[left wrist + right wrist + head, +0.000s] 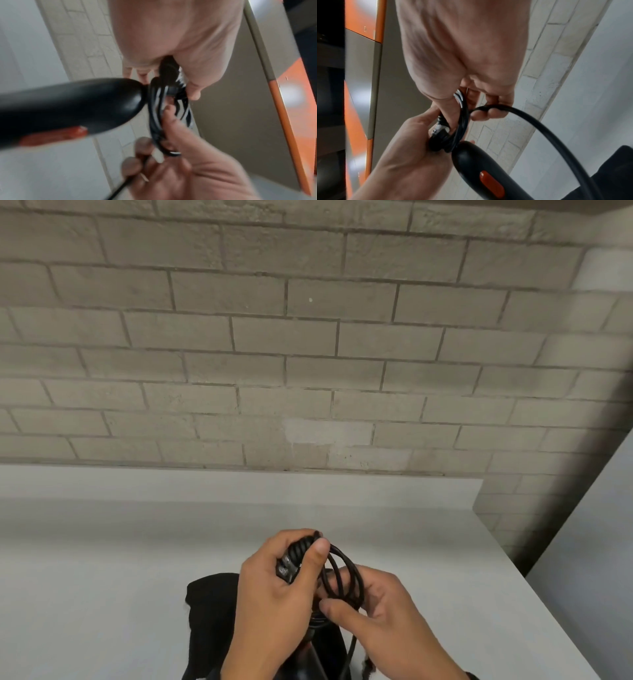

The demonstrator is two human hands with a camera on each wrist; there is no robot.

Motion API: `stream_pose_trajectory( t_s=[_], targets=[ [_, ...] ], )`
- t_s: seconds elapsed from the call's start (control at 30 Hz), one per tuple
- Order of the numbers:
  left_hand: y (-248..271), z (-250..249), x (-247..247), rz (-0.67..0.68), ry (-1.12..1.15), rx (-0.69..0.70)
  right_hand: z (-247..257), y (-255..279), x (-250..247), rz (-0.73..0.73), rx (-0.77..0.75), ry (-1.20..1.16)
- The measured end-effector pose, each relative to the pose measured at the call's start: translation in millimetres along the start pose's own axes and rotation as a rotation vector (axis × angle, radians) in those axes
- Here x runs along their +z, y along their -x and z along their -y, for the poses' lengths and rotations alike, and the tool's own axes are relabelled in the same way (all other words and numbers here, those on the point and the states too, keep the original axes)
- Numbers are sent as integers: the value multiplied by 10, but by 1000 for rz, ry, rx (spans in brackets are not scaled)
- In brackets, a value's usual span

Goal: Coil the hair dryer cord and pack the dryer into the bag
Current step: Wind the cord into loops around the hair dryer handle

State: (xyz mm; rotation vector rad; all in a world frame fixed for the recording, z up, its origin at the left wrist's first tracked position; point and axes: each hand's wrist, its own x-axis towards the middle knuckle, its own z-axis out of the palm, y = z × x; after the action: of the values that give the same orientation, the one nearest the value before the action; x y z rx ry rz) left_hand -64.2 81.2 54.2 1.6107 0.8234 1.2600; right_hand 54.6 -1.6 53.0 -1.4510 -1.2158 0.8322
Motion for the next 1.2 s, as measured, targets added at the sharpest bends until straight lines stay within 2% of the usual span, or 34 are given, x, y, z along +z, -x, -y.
stream_pose_trajectory(
  t_s=[0.07,0.13,0.2,0.27,0.3,0.37,0.47,0.6,0.73,0.8,0.9,1.0,1.07,1.2],
  targets=[
    [18,-37,34,-36,61,-54,-87,-6,72,-98,-43,44],
    [38,-41,76,-98,101,-89,-192,0,168,-353,-120,184],
    [57,-25,128,-153,117,-98,-251,3,253,-586,-282,367],
    [72,-19,172,-195,130,-107,-281,-1,328,-661,-485,592],
    [78,-23,190,-214,134,-107,-298,-12,357,-665,-531,675],
    [89,-30,208,-249,138,-96,-320,-32,373,-638,-529,743],
    [102,-50,220,-275,156,-87,-319,-33,370,-555,-446,646],
    [67,-37,202,-268,139,-52,-210,15,302,-378,-119,350],
    [0,-10,140,-199,103,7,143,39,21,-124,131,14],
    [-10,-22,121,-148,102,38,244,21,-115,-6,212,-243],
    [-18,-23,92,-58,78,86,244,-20,-271,66,291,-598],
    [-56,4,45,59,46,117,204,-45,-353,152,329,-833],
    [-77,23,24,105,33,123,181,-43,-360,173,339,-893],
    [-73,45,36,40,-4,179,108,-10,-255,132,267,-818]
  ],
)
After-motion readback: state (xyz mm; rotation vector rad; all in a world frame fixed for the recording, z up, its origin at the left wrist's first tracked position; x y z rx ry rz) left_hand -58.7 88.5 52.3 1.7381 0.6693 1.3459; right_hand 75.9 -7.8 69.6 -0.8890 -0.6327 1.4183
